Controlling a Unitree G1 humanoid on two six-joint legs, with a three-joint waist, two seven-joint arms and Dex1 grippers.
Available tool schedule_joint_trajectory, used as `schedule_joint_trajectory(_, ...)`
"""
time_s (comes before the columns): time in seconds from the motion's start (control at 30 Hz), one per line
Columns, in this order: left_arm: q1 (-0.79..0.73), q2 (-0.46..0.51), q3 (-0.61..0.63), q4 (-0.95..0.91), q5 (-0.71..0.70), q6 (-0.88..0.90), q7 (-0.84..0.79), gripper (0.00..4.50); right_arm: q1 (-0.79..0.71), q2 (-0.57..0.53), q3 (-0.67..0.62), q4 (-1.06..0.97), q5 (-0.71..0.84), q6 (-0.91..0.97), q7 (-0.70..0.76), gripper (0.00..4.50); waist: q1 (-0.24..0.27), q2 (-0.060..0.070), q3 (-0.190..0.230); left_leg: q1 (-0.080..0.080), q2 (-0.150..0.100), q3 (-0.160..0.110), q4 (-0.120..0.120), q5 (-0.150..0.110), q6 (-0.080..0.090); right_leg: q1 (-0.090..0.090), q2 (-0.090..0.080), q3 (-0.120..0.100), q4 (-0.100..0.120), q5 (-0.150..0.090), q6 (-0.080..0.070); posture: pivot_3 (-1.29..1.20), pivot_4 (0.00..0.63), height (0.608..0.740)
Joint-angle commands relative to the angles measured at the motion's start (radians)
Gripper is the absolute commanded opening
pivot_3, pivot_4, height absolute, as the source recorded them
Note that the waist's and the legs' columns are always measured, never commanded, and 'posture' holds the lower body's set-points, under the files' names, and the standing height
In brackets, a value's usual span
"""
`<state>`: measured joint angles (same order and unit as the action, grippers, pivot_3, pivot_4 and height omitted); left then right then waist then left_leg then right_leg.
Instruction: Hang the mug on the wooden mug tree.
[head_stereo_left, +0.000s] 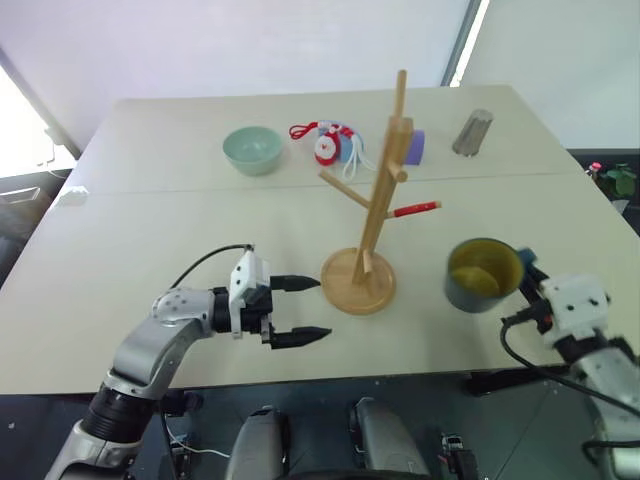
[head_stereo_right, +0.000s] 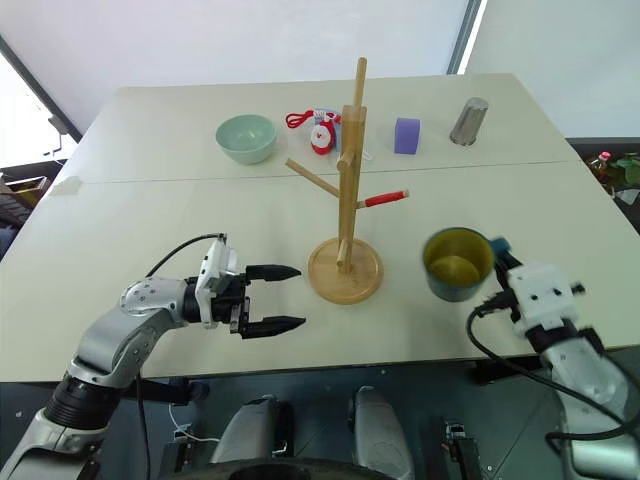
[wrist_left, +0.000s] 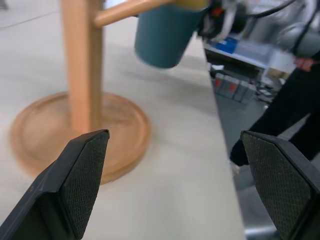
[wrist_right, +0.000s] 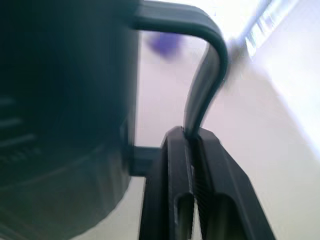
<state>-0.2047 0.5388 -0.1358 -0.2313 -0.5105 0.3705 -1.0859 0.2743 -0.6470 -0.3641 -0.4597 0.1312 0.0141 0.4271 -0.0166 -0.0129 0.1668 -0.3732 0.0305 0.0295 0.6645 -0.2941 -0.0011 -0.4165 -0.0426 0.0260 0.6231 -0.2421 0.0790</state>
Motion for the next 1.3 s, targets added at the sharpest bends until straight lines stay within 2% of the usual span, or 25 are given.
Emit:
schedule_joint_trajectory(0.03, -0.026, -0.019, 0.041, 0.014, -0.021, -0.017, 0.015, 4.5, -0.06, -0.102, 0.009, -0.077, 0.013, 0.031, 0.105, 0.03, 0.004, -0.002, 0.0, 0.001, 0.0, 0.0, 0.0, 0.0, 0.0, 0.001, 0.0, -0.001, 0.0, 0.0, 0.0, 0.0, 0.15, 0.74)
schedule_joint_trajectory(0.23, -0.026, -0.033, 0.066, -0.005, -0.049, 0.0, 0.03, 4.5, -0.191, -0.185, 0.027, -0.062, 0.066, 0.068, 0.21, 0.03, 0.006, -0.004, 0.001, -0.001, 0.0, -0.001, 0.001, 0.0, 0.0, 0.003, -0.001, -0.001, -0.003, 0.002, -0.003, 0.0, 0.15, 0.74)
schedule_joint_trajectory(0.43, -0.017, -0.029, 0.084, -0.024, -0.061, 0.006, 0.049, 4.5, -0.282, -0.233, 0.046, -0.012, 0.056, 0.043, 0.289, 0.03, 0.006, -0.005, 0.002, -0.001, 0.0, -0.002, 0.001, 0.0, 0.0, 0.003, -0.002, -0.001, -0.005, 0.002, -0.003, 0.0, 0.15, 0.74)
schedule_joint_trajectory(0.73, -0.055, -0.027, 0.171, -0.039, -0.157, 0.063, 0.09, 4.5, -0.416, -0.257, 0.083, 0.028, 0.069, 0.042, 0.366, 0.03, 0.005, -0.005, 0.002, -0.001, 0.0, -0.002, 0.001, 0.0, 0.0, 0.003, -0.002, -0.001, -0.004, 0.002, -0.003, 0.0, 0.15, 0.74)
schedule_joint_trajectory(1.0, -0.089, 0.013, 0.233, -0.11, -0.284, 0.157, 0.094, 4.5, -0.513, -0.271, 0.137, 0.067, 0.064, 0.048, 0.436, 0.03, 0.005, -0.005, 0.002, -0.001, 0.0, -0.002, 0.001, 0.0, 0.0, 0.003, -0.002, -0.001, -0.004, 0.002, -0.003, 0.0, 0.15, 0.74)
schedule_joint_trajectory(1.3, -0.104, 0.032, 0.234, -0.159, -0.315, 0.193, 0.107, 4.5, -0.608, -0.275, 0.215, 0.129, 0.04, 0.046, 0.485, 0.03, 0.004, -0.005, 0.002, -0.001, 0.0, -0.002, 0.001, 0.0, 0.0, 0.003, -0.002, -0.001, -0.004, 0.002, -0.003, 0.0, 0.15, 0.74)
